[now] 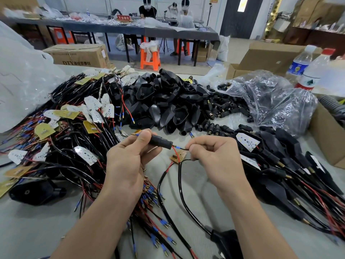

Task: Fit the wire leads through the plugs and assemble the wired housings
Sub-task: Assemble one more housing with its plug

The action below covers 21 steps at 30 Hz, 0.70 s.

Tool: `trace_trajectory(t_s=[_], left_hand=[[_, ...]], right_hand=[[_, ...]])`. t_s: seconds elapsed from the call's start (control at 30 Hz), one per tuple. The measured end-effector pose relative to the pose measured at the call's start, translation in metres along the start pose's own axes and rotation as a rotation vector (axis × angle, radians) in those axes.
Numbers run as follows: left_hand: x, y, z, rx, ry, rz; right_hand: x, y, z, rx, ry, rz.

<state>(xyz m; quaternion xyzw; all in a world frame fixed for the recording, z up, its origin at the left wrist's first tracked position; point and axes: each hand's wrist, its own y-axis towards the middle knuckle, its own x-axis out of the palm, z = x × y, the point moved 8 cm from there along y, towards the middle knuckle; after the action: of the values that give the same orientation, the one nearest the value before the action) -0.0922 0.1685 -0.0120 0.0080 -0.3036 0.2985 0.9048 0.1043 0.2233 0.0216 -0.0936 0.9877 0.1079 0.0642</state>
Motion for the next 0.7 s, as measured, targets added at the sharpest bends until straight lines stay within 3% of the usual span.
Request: trace_trajectory(t_s=[0.3,0.6,0.7], left_hand=[[0.0045,0.0014,0.0006,-0.01,0.077,-0.126],[0.0015,0.0038,-0.0035,-0.06,-0.031,-0.057],[-0.0005,0.0048,-0.0055,-0.081,-0.048,-0.031]], right_hand=[[-0.002,-0.0009,0.003,0.063,0.114,0.014],[0.002,-0.0043,-0.0059,0.063,0.326,-0.07],[0.0014,-0.0046,-0.0058,0.068,0.297,-0.076]])
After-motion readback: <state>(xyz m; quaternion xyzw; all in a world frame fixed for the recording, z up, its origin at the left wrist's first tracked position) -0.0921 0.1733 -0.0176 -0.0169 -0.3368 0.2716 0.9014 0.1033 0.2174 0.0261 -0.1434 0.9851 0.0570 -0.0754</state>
